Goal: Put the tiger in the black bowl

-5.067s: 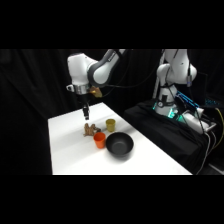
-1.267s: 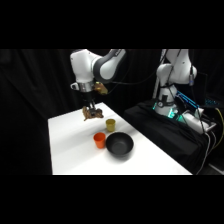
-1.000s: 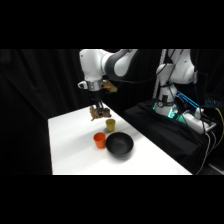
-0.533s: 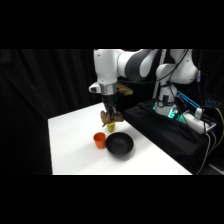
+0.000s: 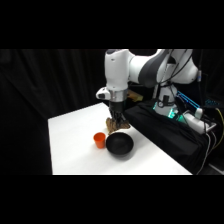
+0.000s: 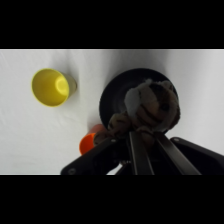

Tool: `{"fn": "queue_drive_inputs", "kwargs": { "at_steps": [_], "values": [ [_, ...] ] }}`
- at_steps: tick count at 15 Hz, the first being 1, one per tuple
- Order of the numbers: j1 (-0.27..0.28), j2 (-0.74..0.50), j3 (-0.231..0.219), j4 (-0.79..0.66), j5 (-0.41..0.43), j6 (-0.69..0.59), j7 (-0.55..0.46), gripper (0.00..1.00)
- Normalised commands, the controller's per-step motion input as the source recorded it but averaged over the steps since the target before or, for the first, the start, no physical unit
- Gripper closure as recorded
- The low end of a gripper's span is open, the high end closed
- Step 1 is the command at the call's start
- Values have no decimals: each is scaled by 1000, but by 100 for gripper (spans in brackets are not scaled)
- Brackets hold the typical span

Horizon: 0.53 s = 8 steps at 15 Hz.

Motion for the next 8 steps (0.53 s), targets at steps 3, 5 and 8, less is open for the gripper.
{"fn": "queue_drive_inputs", "kwargs": {
  "at_steps": [3, 5, 8],
  "values": [
    [12, 179, 4, 17, -100, 292, 25, 93],
    [32, 160, -7, 56, -112, 202, 29, 93],
    [48, 109, -16, 67, -115, 141, 33, 93]
  ]
}}
